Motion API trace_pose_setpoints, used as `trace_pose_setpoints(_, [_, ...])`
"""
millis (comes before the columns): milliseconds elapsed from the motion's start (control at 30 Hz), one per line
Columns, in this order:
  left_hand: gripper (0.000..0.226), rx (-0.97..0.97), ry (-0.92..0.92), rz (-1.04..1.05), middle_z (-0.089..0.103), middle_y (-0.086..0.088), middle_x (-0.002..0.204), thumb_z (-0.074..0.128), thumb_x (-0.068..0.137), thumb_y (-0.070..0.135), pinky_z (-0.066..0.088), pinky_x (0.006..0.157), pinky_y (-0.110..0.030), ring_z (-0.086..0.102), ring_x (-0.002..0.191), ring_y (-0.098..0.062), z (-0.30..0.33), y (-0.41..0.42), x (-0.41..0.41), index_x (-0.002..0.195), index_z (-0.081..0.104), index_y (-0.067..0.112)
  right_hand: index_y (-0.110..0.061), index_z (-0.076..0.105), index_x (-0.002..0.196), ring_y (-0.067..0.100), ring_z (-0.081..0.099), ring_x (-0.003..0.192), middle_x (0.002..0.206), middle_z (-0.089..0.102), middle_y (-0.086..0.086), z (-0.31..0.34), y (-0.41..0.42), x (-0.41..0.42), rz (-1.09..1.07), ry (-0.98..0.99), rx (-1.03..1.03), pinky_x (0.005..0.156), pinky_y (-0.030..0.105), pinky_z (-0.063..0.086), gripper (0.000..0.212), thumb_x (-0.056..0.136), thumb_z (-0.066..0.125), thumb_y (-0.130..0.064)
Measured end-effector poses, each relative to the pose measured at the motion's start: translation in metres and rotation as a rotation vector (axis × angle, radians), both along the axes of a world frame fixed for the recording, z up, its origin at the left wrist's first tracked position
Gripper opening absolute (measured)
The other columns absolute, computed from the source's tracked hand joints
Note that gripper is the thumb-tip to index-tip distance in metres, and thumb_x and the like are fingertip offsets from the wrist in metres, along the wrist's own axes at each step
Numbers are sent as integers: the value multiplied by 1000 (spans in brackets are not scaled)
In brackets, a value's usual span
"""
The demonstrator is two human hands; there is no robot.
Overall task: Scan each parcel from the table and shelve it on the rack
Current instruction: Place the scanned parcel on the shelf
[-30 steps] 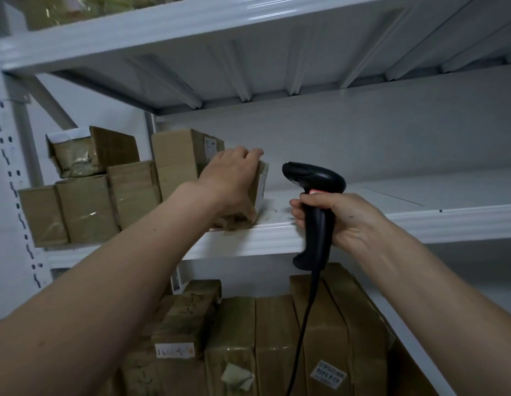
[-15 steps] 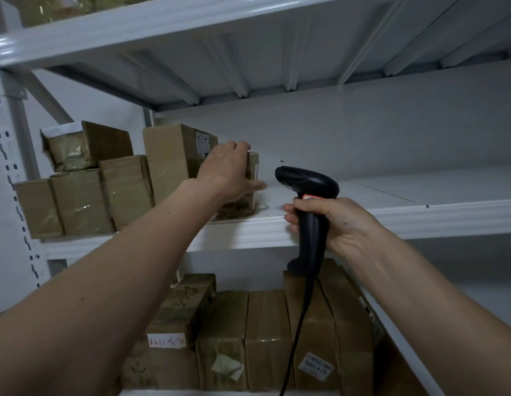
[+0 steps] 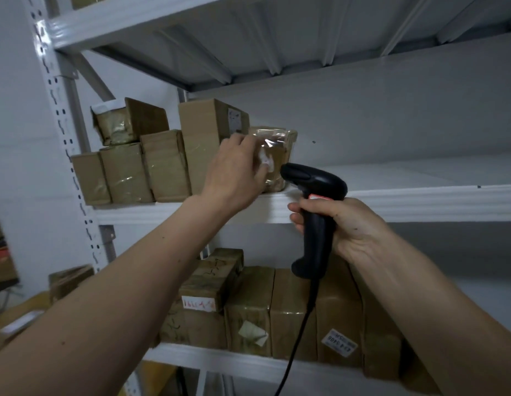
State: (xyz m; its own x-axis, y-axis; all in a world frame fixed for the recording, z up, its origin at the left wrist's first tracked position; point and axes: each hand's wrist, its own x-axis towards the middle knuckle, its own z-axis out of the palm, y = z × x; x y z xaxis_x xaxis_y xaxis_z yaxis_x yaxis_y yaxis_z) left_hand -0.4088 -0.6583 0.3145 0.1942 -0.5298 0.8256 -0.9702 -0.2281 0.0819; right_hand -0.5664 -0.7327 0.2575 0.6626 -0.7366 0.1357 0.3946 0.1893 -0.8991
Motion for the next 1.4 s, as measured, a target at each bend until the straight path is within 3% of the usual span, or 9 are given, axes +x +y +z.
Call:
trace_pose_setpoints(100, [22, -62, 121, -5, 64, 0, 102, 59, 92, 22, 54, 83, -40, 61, 93, -18, -23, 21, 2, 112, 63, 15, -1, 66, 98, 23, 72, 80, 90, 75, 15, -13, 10, 9, 57, 1, -5, 76, 34, 57, 19, 79, 68, 1])
trace_pose_setpoints(267, [10, 21, 350, 92, 58, 11, 73, 59, 86, 17, 48, 73, -30, 62, 82, -19, -86, 61, 23, 85, 66, 24, 0, 67, 95, 20, 72, 73, 86, 74, 14, -51, 38, 39, 115, 63, -27, 70, 30, 59, 15, 80, 68, 1])
trace_pose_setpoints(467, [11, 151, 517, 161, 60, 14, 71, 60, 85, 18, 50, 70, -30, 62, 76, -15, -159, 128, 70, 81, 63, 27, -1, 67, 86, 18, 70, 67, 83, 74, 13, -102, 90, 96, 159, 175, -32, 74, 31, 58, 7, 80, 68, 3])
trace_pose_setpoints(633, [11, 214, 583, 253, 63, 6, 74, 57, 87, 17, 50, 70, -31, 61, 77, -19, -189, 203, 127, 78, 63, 21, 0, 66, 98, 21, 72, 71, 85, 74, 15, -133, 151, 160, 209, 225, -46, 77, 34, 57, 20, 79, 68, 6])
trace_pose_setpoints(833, [11, 279, 625, 326, 61, 6, 75, 57, 90, 20, 44, 61, -29, 58, 75, -17, -213, 299, 215, 82, 63, 22, 0, 67, 95, 20, 69, 69, 84, 71, 15, -161, 226, 253, 233, 322, 9, 72, 31, 58, 14, 81, 67, 3])
trace_pose_setpoints(967, [12, 339, 641, 379, 63, 4, 77, 56, 91, 22, 53, 67, -37, 61, 78, -20, -232, 357, 268, 82, 64, 21, 2, 65, 104, 32, 66, 79, 93, 67, 24, -176, 273, 307, 187, 365, -9, 82, 43, 55, 28, 77, 71, 5])
trace_pose_setpoints(1067, [10, 383, 652, 407, 61, 6, 77, 56, 90, 21, 54, 68, -36, 60, 80, -18, -243, 395, 296, 83, 63, 23, -4, 66, 94, 33, 63, 80, 86, 67, 23, -185, 302, 340, 186, 392, -34, 87, 49, 51, 20, 77, 71, 6])
trace_pose_setpoints(1300, [10, 411, 755, 463, 63, 5, 87, 56, 91, 19, 50, 67, -28, 59, 83, -14, -272, 456, 349, 91, 66, 21, -3, 66, 92, 25, 67, 74, 86, 71, 17, -208, 346, 403, 204, 469, -31, 87, 45, 55, 19, 75, 73, 4])
trace_pose_setpoints(1400, [10, 403, 791, 470, 63, 5, 86, 56, 91, 19, 55, 71, -32, 60, 83, -14, -283, 470, 370, 90, 66, 21, -4, 65, 98, 25, 68, 76, 90, 71, 17, -212, 355, 430, 218, 478, -33, 86, 43, 55, 27, 74, 74, 3])
